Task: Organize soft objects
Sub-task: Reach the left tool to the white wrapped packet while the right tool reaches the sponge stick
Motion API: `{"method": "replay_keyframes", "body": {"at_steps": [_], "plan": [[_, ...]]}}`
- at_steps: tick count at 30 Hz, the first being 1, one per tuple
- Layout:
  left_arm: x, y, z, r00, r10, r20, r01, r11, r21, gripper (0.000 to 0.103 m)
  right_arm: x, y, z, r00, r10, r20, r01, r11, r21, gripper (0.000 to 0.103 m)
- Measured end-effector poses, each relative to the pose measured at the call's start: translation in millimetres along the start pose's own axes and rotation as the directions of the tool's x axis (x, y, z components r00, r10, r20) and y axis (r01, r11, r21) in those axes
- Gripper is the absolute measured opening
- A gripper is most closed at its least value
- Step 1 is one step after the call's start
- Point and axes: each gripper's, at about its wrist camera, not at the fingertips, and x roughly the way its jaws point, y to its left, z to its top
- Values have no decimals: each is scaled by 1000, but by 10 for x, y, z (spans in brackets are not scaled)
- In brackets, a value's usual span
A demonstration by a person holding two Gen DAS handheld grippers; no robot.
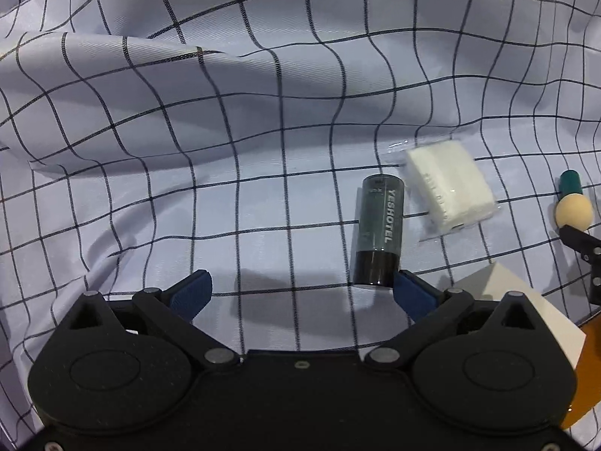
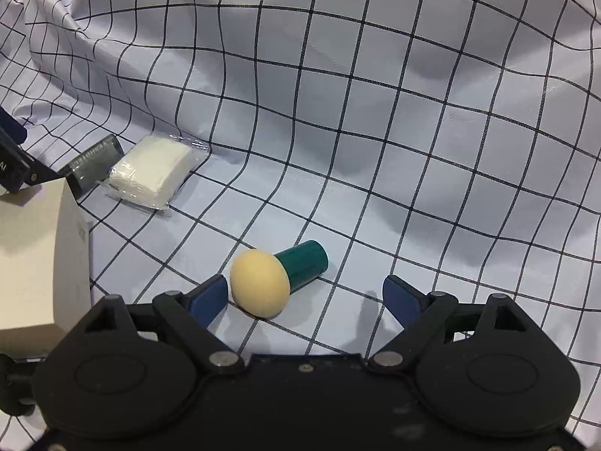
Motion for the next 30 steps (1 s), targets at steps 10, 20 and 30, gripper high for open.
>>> {"method": "replay_keyframes", "body": {"at_steps": [10,20,30], "plan": [[17,176,91,995,102,-18,-103,995,-6,100,-5,5,5,1000,-2,2,2,1000,13,89],[-89,492,109,996,81,-31,-83,994,-66,97,9,21,9,1000,1,1,-1,1000,5,89],[-191,367,341,999,-53,2,53,994,-93,97,85,-9,24,999,51,-11,-51,998,21,55]]}}
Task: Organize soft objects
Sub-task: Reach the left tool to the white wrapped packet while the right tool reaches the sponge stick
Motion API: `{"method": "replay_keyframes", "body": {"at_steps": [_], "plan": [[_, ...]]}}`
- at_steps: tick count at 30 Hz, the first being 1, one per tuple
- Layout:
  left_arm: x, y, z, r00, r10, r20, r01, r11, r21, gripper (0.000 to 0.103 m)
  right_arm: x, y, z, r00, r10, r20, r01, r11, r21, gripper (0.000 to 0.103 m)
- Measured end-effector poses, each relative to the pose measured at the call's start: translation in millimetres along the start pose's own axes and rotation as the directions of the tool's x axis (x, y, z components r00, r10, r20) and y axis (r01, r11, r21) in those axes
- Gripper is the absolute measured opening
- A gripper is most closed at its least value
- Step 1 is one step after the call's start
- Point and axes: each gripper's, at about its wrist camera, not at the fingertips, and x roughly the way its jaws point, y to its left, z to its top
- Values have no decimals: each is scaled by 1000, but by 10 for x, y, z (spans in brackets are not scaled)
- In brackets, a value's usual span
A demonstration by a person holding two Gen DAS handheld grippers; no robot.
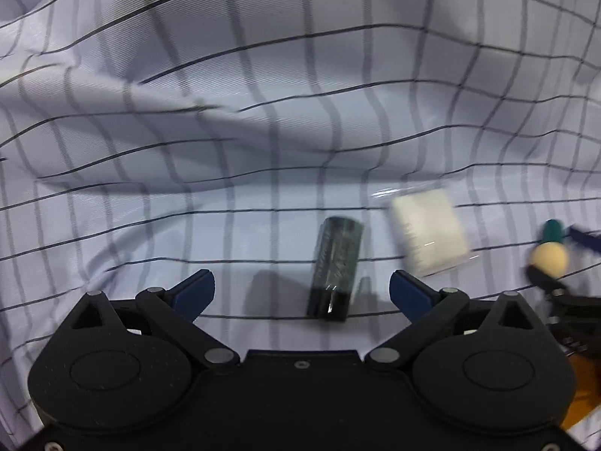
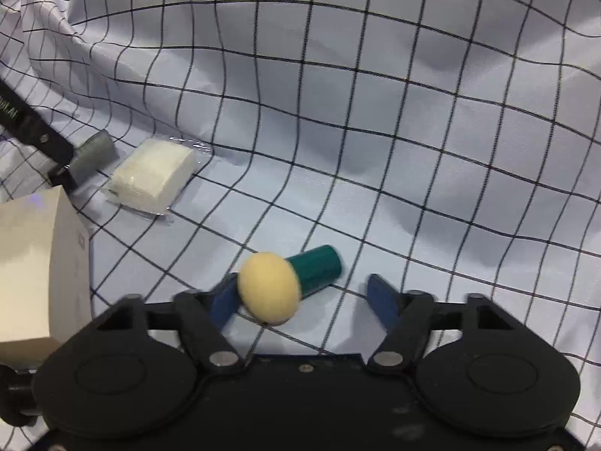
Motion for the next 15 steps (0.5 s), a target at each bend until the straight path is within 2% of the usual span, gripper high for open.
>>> {"method": "replay_keyframes", "body": {"at_steps": [1,3,10,11,13,15], "plan": [[-5,-21,25,1000,-15,2,15,1000,-4,97,-5,1,2,1000,19,-2,-19,1000,0,44],[-14,-79,77,999,-32,7,33,999,-9,97,-29,14,8,999,38,-6,-38,999,-1,33],[23,-393,263,997,-72,9,72,997,3,97,-99,-52,-26,999,45,4,-45,999,25,33],[33,-438,281,997,-76,6,76,997,7,97,-105,-73,-37,999,49,5,-49,998,29,35],[84,-536,327,997,-77,3,77,997,16,97,-108,-107,-57,999,43,5,-43,998,35,46],[121,-628,349,996,-88,-3,88,996,21,97,-116,-138,-77,999,31,8,-32,999,43,47]]}}
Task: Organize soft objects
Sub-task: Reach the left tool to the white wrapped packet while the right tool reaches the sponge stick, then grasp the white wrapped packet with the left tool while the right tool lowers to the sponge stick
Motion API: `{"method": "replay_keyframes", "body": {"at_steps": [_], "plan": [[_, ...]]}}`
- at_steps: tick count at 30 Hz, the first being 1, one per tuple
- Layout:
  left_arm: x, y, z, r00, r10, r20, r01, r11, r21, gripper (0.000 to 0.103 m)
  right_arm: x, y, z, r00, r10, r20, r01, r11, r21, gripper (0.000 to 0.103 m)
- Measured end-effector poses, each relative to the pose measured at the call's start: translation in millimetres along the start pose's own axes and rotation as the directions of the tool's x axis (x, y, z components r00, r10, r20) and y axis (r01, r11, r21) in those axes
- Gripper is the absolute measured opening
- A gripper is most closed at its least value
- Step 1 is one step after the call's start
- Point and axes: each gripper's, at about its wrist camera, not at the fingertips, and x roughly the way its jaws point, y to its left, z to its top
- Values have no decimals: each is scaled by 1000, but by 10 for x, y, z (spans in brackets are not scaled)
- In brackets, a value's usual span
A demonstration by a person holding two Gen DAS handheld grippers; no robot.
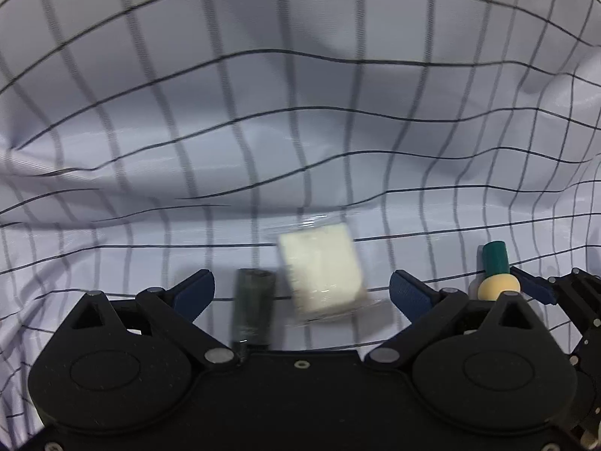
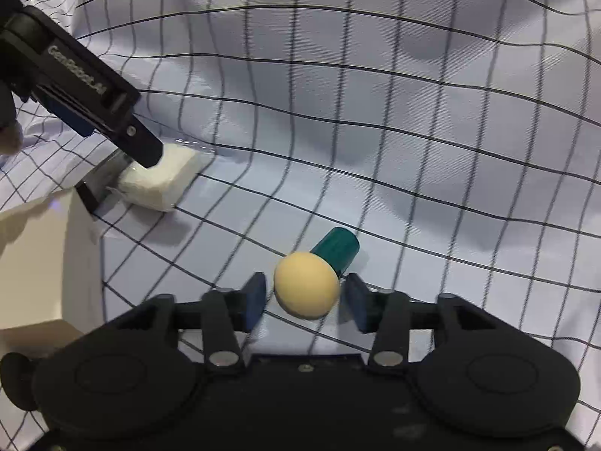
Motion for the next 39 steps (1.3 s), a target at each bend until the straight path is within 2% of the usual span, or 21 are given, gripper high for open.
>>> {"method": "replay_keyframes", "body": {"at_steps": [4,8,15,16,18,19,20,21,25,29,32,35,37,39], "plan": [[50,-158,-73,999,-45,-18,45,999,3,97,-38,-61,-15,1000,3,7,-3,1000,21,47],[240,-296,-49,999,-34,-43,33,999,-2,95,-95,-103,-13,1000,4,19,-4,1000,28,49],[560,-326,-17,994,-52,-93,48,998,-52,92,-169,-148,-49,1000,-4,25,3,1000,28,62],[610,-316,-15,993,-60,-100,54,997,-61,87,-172,-152,-55,1000,-9,26,9,1000,23,65],[679,-343,-14,994,-45,-99,39,998,-57,85,-175,-161,-63,999,-22,29,22,1000,11,69],[708,-393,-20,995,-32,-89,29,999,-42,79,-179,-164,-73,999,-28,32,28,1000,2,70],[705,-427,-30,997,-13,-77,12,1000,-19,68,-189,-172,-82,999,-31,36,31,999,-13,71],[696,-455,-40,998,5,-65,-5,1000,7,63,-196,-174,-84,999,-32,39,33,999,-28,72],[722,-500,-63,999,5,-54,-4,1000,11,54,-288,-195,-128,999,-28,26,30,997,-68,72],[691,-372,-104,999,-12,-52,11,1000,-11,54,-331,-172,-157,1000,-23,18,24,997,-70,70],[691,-377,-142,999,-5,-45,5,1000,1,52,-281,-148,-148,998,-55,12,56,996,-74,58],[707,-367,-177,999,-14,-39,14,1000,-6,50,-237,-150,-115,1000,14,-25,-15,999,-28,41],[492,-327,-224,999,-25,-38,24,999,-30,50,-239,-93,-53,997,71,-15,-71,997,-13,46],[470,-249,-244,999,-32,-39,31,999,-45,50,-250,-35,30,993,114,14,-115,993,4,49]]}}
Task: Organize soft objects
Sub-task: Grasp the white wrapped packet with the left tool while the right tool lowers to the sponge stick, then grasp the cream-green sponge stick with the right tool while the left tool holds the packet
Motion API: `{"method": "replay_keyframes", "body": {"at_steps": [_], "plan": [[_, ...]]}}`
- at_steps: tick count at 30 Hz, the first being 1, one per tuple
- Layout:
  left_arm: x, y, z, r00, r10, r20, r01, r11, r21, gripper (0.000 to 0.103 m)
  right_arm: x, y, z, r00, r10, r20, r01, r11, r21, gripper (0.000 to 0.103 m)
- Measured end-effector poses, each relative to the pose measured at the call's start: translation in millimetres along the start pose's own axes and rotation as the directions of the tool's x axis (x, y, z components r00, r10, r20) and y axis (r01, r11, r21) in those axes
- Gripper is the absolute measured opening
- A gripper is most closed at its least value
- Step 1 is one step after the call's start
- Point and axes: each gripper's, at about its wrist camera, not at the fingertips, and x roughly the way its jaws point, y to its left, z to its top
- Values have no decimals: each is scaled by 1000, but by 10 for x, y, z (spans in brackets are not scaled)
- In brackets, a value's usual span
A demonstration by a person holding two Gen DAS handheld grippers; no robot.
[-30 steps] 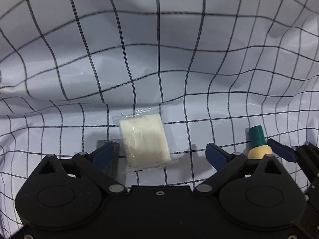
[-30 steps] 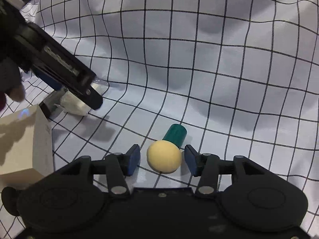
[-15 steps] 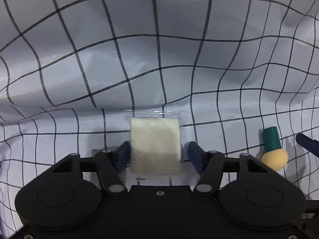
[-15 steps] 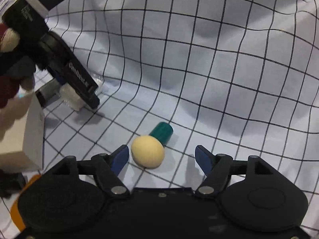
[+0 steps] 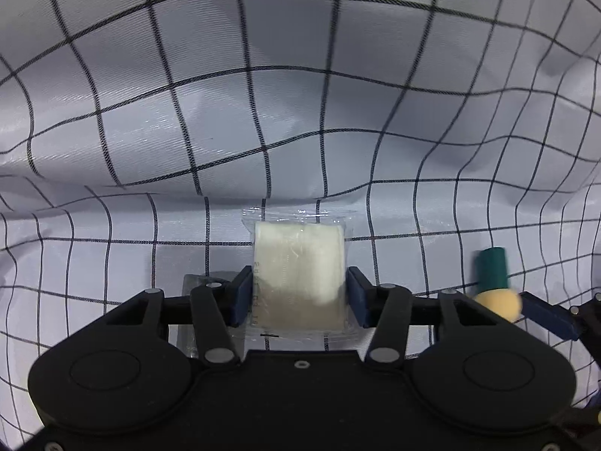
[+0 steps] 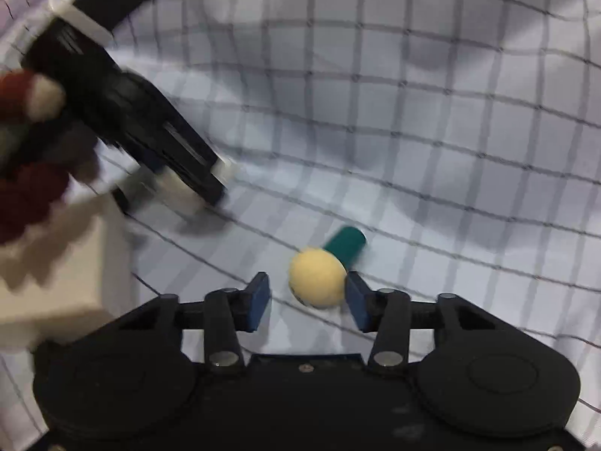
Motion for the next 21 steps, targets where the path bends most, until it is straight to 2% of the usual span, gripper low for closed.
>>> {"method": "replay_keyframes", "body": {"at_steps": [3,5,6,8,9,13,17,21], "plan": [[7,57,-1,1000,1,-5,-1,1000,2,50,-42,15,61,999,40,34,-41,999,27,47],[14,57,-3,1000,0,-5,0,1000,1,50,-25,31,38,999,-14,48,15,1000,-13,51],[-44,92,-18,1000,-1,-3,1,1000,2,50,-17,39,19,998,-46,53,48,998,-42,57],[-88,132,-32,1000,-1,0,1,1000,6,50,17,20,-29,995,-87,46,91,992,-83,57],[-124,156,-46,1000,1,1,-1,1000,6,50,42,-10,-35,995,-94,39,97,991,-92,58],[-118,128,-47,1000,11,0,-11,1000,9,50,134,-96,-32,996,-77,48,83,987,-139,70],[-150,82,-52,1000,10,1,-10,1000,8,50,292,-121,35,997,-52,51,60,982,-180,71],[-80,40,-16,1000,11,1,-11,1000,7,50,366,-10,82,997,-68,45,76,971,-228,70]]}}
